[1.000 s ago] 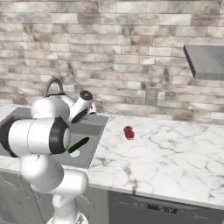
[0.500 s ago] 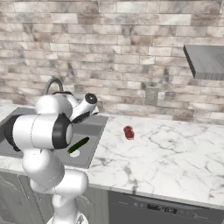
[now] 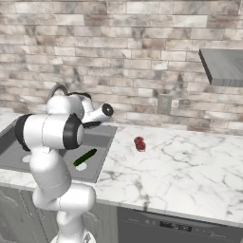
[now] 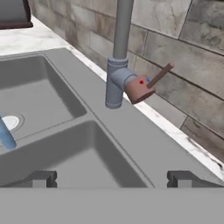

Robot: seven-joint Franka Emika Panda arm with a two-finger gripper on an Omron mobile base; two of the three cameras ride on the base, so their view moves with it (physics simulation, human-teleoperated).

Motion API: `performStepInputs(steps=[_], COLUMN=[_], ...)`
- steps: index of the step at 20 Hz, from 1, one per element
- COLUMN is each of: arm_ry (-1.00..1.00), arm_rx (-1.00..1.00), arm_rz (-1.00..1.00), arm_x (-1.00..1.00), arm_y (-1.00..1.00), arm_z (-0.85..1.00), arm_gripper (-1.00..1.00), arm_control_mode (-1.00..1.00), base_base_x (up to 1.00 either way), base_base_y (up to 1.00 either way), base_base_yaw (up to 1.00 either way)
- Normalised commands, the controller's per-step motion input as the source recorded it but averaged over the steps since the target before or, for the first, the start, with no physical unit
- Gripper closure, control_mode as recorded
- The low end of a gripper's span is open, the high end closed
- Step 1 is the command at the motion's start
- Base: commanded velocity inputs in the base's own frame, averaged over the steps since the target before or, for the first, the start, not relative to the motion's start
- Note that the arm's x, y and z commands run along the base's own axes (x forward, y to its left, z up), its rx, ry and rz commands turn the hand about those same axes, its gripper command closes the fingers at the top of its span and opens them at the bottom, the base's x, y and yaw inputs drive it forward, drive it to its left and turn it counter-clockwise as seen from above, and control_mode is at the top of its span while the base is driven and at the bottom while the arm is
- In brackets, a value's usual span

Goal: Turn on the sink faucet. Then move the cucumber from the counter to the sink. Turn off the sink. Move the vegetable from the sink to the pot next to the stove. Finally move the pot to the rear left burner.

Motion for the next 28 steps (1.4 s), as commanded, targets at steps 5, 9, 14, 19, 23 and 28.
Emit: performStepInputs(steps=[5,9,14,19,23,28], arm_ry=[-0.14,-0.04,0.00,0.00,0.00,0.00], arm_rx=[0.05,0.06,0.06,0.05,0.03,0.03], arm_rz=[0.20,0.21,0.19,0.17,0.14,0.11], arm_x=[0.50,0.46,0.39,0.34,0.35,0.33], arm_y=[0.03,0.10,0.14,0.13,0.21,0.30], arm_z=[-0.01,-0.04,0.00,0.00,0.00,0.00], arm_gripper=[-1.00,-1.00,-1.00,-1.00,-1.00,-1.00], arm_control_mode=[-1.00,-1.00,-1.00,-1.00,-1.00,-1.00], base_base_x=[0.00,0.00,0.00,0.00,0.00,0.00], base_base_y=[0.00,0.00,0.00,0.00,0.00,0.00], base_base_yaw=[0.00,0.00,0.00,0.00,0.00,0.00])
